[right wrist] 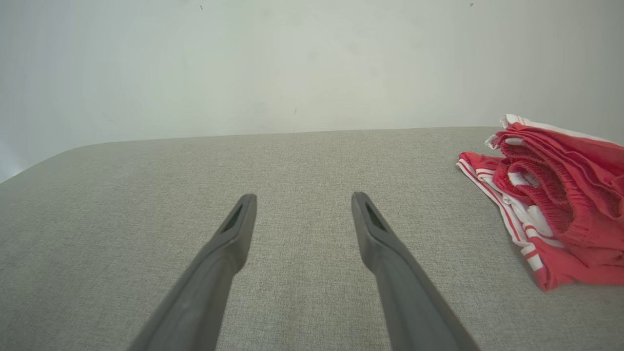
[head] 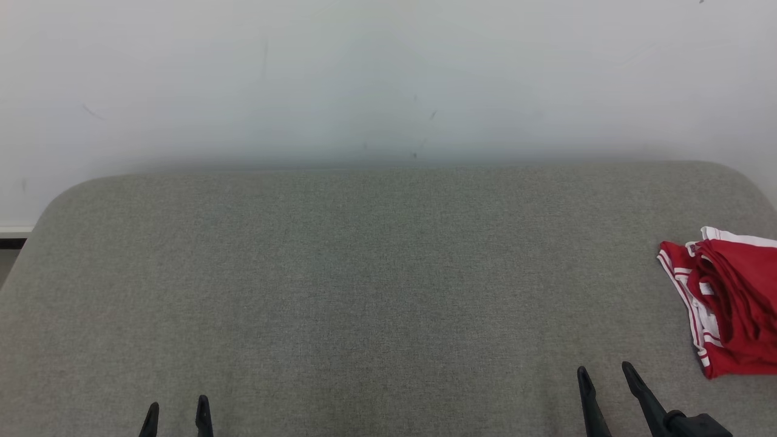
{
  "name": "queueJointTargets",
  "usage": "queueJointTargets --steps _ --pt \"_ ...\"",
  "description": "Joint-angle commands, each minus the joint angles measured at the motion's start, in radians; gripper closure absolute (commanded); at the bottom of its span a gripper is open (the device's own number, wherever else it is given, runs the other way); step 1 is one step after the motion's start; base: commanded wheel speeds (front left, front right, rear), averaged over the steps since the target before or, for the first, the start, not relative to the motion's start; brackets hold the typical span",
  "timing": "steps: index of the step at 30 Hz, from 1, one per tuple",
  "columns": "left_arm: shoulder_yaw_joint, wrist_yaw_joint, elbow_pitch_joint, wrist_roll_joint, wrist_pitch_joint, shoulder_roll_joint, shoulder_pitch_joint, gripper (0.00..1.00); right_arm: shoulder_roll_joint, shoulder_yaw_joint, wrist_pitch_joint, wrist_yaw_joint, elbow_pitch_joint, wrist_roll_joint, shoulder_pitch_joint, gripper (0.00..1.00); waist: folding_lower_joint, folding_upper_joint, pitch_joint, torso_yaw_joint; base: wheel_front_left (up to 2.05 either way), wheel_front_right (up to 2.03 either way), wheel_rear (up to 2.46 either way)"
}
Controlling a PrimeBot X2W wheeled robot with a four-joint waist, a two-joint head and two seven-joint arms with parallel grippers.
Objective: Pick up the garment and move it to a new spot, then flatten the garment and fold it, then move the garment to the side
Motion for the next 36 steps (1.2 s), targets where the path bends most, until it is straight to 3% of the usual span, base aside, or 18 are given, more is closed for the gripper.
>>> queueJointTargets --steps 1,10,11,17,36 --pt "-0.001 -0.004 0.002 0.006 -0.002 0.0 -0.008 0.0 0.004 -0.001 -0.003 -0.003 -0.001 -0.007 0.003 0.0 0.0 0.0 0.0 0.001 0.0 0.0 0.0" --pt "0.0 -0.004 0.005 -0.001 -0.002 -0.001 -0.013 0.0 0.007 0.002 -0.009 -0.003 -0.003 -0.009 -0.002 0.0 0.0 0.0 0.002 0.005 0.0 0.0 0.0" --pt "0.0 -0.004 0.005 0.004 0.0 0.0 -0.004 1.0 0.006 0.002 -0.002 0.0 0.001 -0.006 0.0 1.0 0.0 0.0 0.002 0.005 0.0 0.0 0.0" --pt "0.005 -0.004 0.043 -0.026 0.014 -0.005 -0.005 1.0 0.01 0.005 0.007 0.0 0.031 0.027 0.012 1.0 0.0 0.0 0.003 0.005 0.0 0.0 0.0" --pt "0.014 -0.012 0.052 -0.371 0.101 -0.003 -0.065 1.0 0.016 -0.029 0.082 0.0 0.033 0.384 -0.044 1.0 0.0 0.0 0.007 0.002 0.0 0.0 0.0"
